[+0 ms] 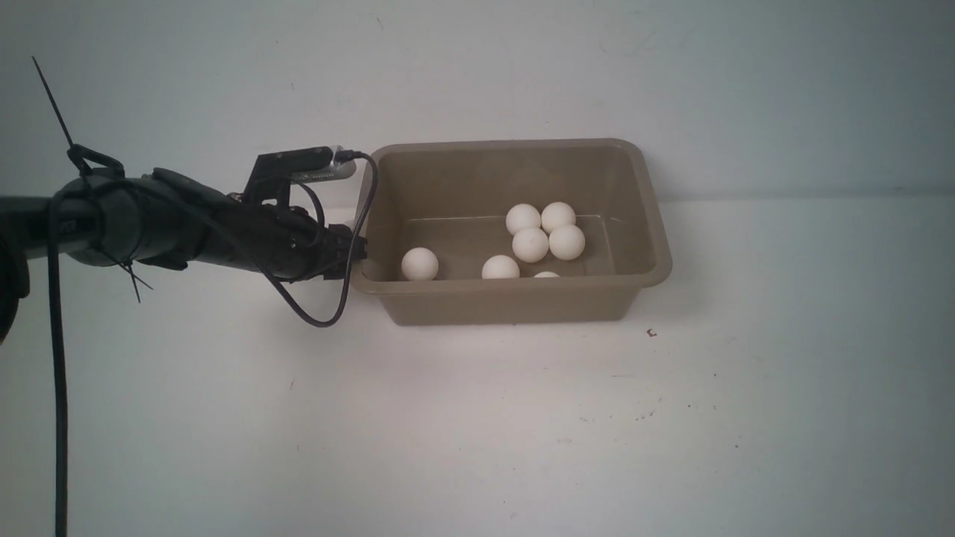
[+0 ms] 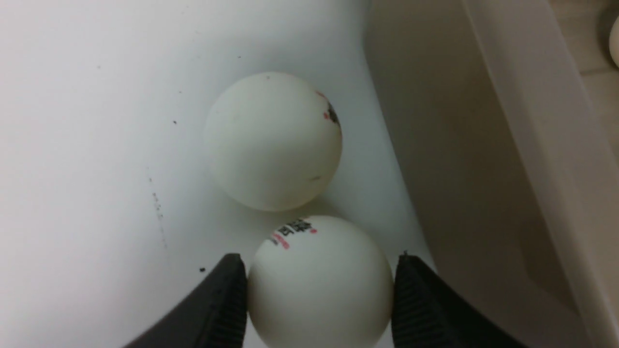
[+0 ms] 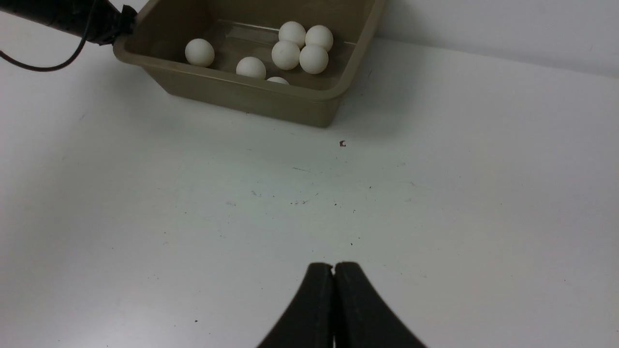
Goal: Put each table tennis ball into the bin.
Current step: Use the left arm to clamp the table tennis ball closest to it, then use the left arm to put the table tennis ball into the box
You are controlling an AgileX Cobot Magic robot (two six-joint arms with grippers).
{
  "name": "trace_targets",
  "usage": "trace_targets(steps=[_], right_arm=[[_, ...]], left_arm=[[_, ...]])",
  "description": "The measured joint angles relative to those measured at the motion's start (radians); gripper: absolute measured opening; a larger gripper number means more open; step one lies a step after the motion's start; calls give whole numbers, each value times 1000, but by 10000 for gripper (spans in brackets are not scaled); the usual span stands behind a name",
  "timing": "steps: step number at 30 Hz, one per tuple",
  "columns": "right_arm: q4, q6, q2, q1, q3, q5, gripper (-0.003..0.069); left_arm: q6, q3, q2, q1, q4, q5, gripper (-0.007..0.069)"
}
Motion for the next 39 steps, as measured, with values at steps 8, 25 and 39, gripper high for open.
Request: trace_targets(steps=[8, 25, 39], right_arm=[[1, 15, 0, 0, 0, -6, -17], [10, 19, 0, 0, 1, -59, -17], [20, 19, 0, 0, 1, -57, -17]], left_arm=[[-79, 8, -92, 83, 121, 56, 344], [-19, 6, -237, -174, 171, 11, 344], [-10, 7, -120, -203, 178, 80, 346]])
